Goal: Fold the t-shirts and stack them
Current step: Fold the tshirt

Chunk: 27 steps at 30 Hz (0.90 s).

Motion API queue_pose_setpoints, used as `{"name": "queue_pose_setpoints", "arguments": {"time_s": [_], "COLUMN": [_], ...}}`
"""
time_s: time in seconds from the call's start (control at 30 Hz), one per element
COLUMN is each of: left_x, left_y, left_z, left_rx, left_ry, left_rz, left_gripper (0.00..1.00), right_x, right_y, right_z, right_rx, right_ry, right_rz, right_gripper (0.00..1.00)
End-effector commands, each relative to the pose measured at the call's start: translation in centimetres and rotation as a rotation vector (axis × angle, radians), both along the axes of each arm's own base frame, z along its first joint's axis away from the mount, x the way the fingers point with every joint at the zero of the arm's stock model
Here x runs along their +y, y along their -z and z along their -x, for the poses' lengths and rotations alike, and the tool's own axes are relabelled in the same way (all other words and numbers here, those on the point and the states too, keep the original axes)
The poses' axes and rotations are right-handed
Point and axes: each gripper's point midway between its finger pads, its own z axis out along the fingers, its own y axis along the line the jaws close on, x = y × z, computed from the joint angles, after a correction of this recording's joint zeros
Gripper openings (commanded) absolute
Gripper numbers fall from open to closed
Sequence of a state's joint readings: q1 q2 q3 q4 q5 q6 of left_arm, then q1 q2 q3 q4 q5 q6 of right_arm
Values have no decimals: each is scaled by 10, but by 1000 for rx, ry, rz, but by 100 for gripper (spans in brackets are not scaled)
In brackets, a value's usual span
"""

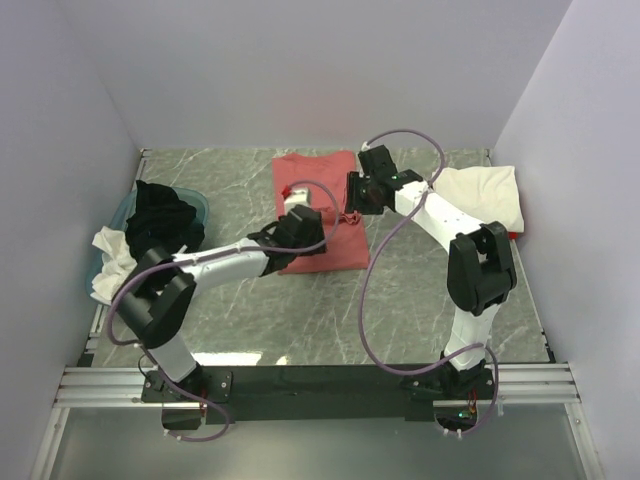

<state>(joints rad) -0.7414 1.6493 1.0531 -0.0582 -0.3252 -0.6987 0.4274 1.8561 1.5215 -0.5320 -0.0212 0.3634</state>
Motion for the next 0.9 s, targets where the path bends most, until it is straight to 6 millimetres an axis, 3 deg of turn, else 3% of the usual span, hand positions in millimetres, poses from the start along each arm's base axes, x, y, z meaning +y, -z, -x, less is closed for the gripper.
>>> {"name": "queue_pose_setpoints", "arguments": {"time_s": [0.0, 0.17, 0.33, 0.5, 0.67, 0.87], "left_x": [-26, -35, -19, -7, 4, 9], "left_y": [8, 50, 89, 101, 111, 116], "left_z": [6, 15, 33, 54, 83, 123], "left_rx": [4, 49, 90, 109, 134, 155], "left_ry": [22, 45, 44, 49, 70, 97], "left_rz": [71, 12, -81, -116, -138, -145], "left_gripper": [61, 60, 61, 60, 60, 60], "right_x": [3, 3, 11, 32, 67, 85], "right_y": [8, 14, 18, 26, 29, 48], "right_z": [4, 12, 23, 45, 73, 93], "right_rx": [11, 22, 39, 78, 108, 162], "right_ry": [-7, -13, -51, -133, -237, -278], "right_rz": [-10, -25, -42, -50, -94, -73], "right_gripper": [56, 56, 55, 55, 55, 55]}}
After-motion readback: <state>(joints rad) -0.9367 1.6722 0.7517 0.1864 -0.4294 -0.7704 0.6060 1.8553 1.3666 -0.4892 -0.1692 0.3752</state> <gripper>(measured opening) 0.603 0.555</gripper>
